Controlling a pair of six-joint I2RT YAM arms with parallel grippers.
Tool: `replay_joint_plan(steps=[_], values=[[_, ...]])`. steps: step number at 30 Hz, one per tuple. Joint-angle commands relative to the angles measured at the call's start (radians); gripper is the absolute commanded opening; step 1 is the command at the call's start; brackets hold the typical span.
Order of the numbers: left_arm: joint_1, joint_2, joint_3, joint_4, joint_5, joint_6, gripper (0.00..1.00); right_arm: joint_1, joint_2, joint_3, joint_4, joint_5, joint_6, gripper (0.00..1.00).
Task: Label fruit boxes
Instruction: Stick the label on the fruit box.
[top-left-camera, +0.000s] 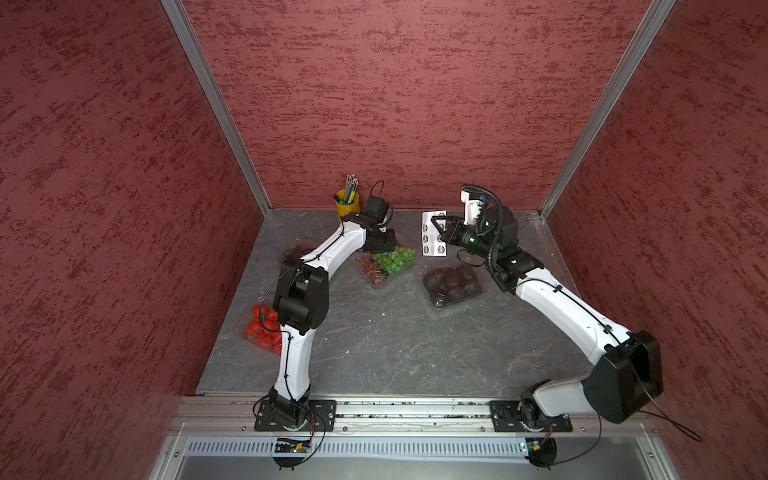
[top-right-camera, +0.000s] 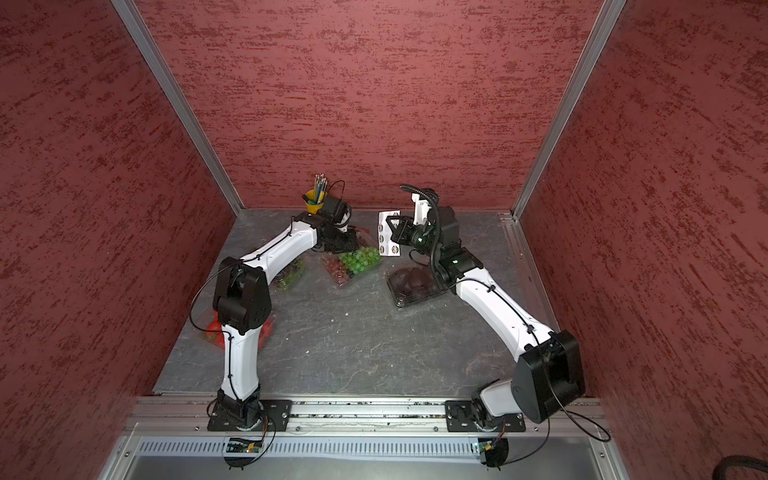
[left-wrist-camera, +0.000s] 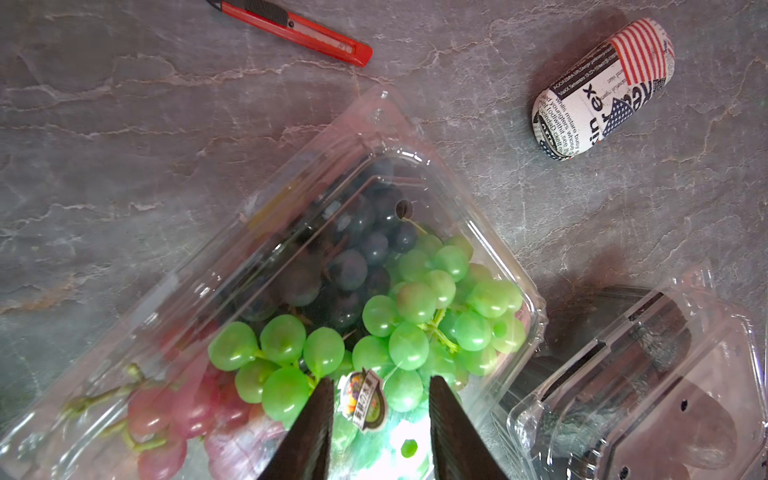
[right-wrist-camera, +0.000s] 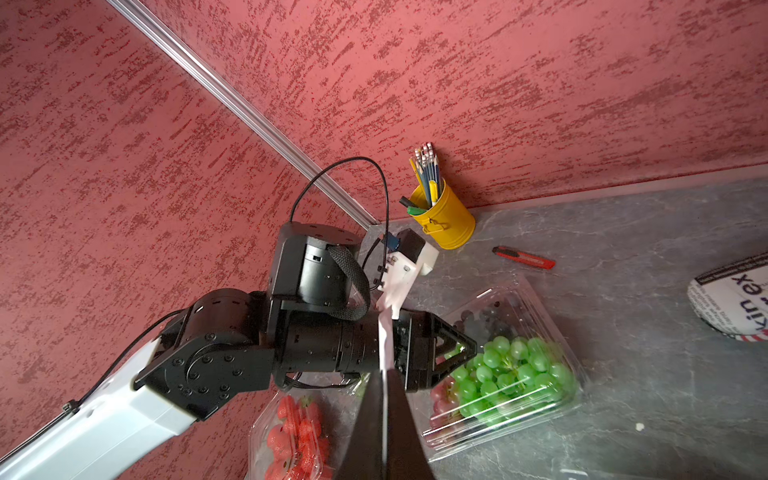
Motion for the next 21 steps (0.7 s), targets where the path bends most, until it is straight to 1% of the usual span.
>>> replay_joint_plan(steps=[1,6,13,21], values=[[-0.011,-0.028,0.007,-0.011,-0.005,0.010,0.37,-0.006,-0.012,-0.005,0.040,-0.011,0.015,0.00],[-0.014,-0.012,0.006,0.002,0.024,0.010,0.30,-0.005,-0.012,-0.005,0.040,-0.012,0.016,0.00],[-0.014,0.012,0.003,-0.008,0.025,0.008,0.28,-0.006,-0.014,-0.008,0.040,-0.012,0.017,0.00],[-0.015,0.023,-0.019,-0.006,0.042,-0.009,0.28,-0.006,-0.012,-0.008,0.043,-0.011,0.016,0.00]])
